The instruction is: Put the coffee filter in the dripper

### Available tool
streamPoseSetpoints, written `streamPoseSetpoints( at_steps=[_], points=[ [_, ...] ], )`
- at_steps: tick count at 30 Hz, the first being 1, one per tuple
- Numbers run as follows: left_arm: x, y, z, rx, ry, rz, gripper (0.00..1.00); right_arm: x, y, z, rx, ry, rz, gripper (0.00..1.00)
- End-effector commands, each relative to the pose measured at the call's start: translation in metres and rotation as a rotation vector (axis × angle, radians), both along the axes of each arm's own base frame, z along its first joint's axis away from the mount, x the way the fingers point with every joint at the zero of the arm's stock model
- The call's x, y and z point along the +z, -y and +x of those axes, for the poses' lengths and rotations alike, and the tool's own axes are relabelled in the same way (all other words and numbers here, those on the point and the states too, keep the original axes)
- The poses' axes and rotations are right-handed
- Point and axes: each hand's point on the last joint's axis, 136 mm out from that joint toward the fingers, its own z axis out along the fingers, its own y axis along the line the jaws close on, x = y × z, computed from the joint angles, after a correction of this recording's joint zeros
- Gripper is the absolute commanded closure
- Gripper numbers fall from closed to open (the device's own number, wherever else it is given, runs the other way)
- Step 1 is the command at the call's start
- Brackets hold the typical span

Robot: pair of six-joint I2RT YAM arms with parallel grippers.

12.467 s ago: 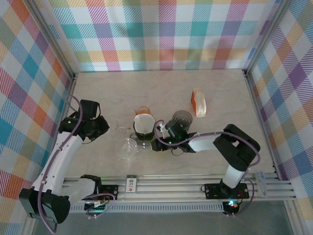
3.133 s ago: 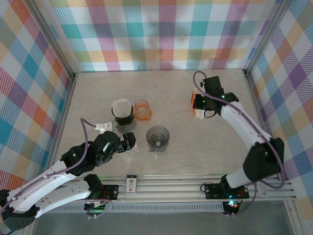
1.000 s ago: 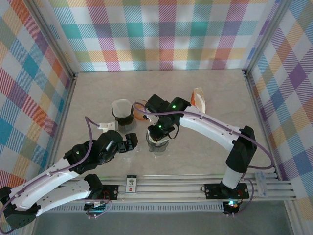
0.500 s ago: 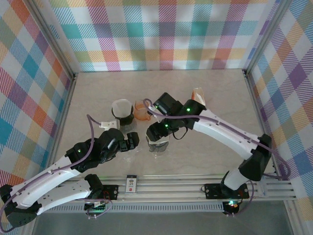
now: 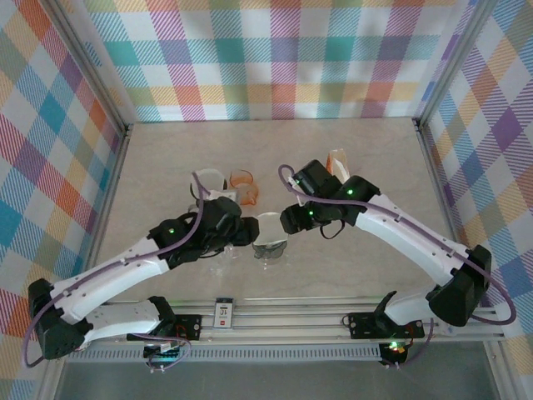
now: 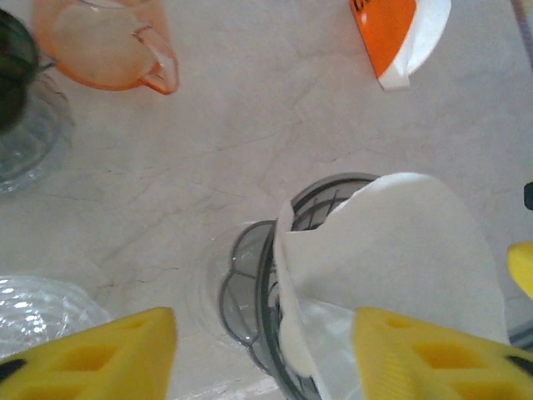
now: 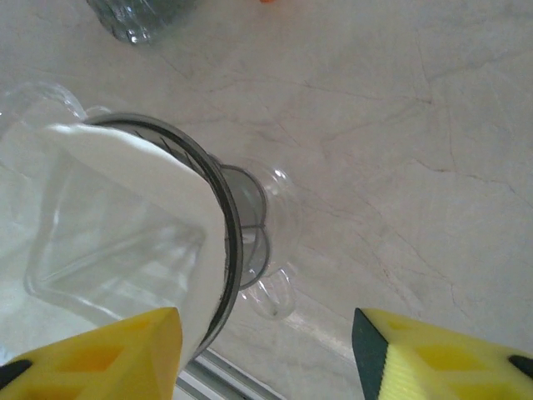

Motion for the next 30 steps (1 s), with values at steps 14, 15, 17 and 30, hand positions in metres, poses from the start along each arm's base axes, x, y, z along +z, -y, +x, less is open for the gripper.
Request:
streamPoseSetpoints(
  at_steps=[14,15,17,30],
  points=[
    [-0.028,-0.004,-0.001,0.017,-0.094,0.007,0.63,-0.03,-0.004,0.002,0.005,-0.027,-0.02,0.51],
    [-0.028,-0.005,0.0,0.021,-0.094,0.003,0.63,-0.029,-0.004,0.003,0.004,-0.025,-0.019,0.51],
    [-0.023,-0.005,0.0,0.023,-0.081,-0.02,0.6,-0.026,-0.004,0.003,0.005,-0.02,-0.015,0.49],
    [-0.019,-0.003,0.001,0.017,-0.088,-0.069,0.56,-0.013,-0.026,-0.005,0.067,-0.037,0.066,0.24]
  ],
)
